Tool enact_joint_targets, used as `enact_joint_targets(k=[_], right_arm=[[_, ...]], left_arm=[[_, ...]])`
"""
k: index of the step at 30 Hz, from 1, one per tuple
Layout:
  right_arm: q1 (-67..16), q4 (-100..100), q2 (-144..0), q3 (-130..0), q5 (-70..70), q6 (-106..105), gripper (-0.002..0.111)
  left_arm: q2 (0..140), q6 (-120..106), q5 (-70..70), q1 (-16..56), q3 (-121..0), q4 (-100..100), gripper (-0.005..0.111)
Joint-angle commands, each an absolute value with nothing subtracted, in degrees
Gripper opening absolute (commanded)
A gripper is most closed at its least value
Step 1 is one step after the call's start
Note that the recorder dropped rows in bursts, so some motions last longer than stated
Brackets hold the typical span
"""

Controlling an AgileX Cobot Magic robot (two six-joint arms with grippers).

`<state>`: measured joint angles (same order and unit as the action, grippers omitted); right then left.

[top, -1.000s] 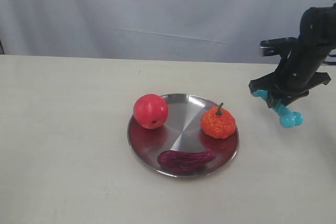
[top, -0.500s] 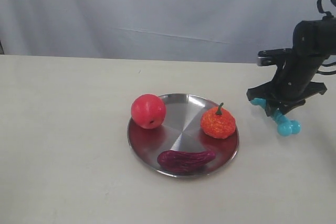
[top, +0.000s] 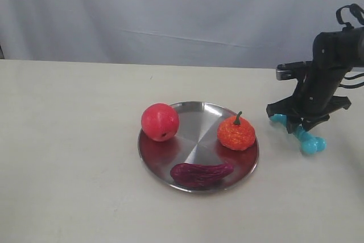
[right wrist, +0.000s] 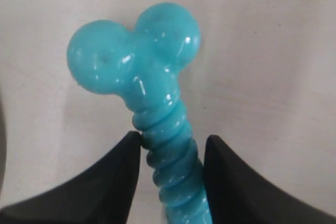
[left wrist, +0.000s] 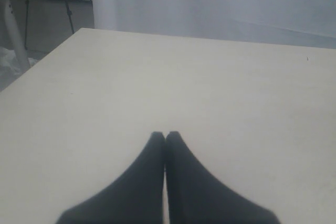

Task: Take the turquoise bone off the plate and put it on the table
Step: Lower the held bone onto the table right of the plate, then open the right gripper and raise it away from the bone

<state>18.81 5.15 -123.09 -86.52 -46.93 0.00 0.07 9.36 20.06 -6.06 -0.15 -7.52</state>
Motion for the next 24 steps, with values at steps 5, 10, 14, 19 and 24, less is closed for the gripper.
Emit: enact_joint_targets(k=[5,10,14,19,24], right_arm=[[19.2,5.7,-122.8,-86.5,-46.9,-0.9,0.049],[19.2,5.7,-122.8,-86.5,-48.3,-0.9,0.049],[19.2,5.7,-121.6,-86.5,-49.6,-0.9,0.049],[19.2,5.5,-117.2,-86.5,-50.0,-1.3,0.049],[19.2,5.5,-109.8,-86.5,-50.2,-1.3,0.049]], left_arm=[[0.0,9.3,19.8,-5.8,0.0,-7.6,0.000],[0.0,9.3,19.8,-5.8,0.0,-7.6,0.000],[0.0,9.3,19.8,-5.8,0.0,-7.6,0.000],[0.0,9.3,19.8,-5.8,0.0,-7.6,0.000],[0.0,9.3,19.8,-5.8,0.0,-7.6,0.000]])
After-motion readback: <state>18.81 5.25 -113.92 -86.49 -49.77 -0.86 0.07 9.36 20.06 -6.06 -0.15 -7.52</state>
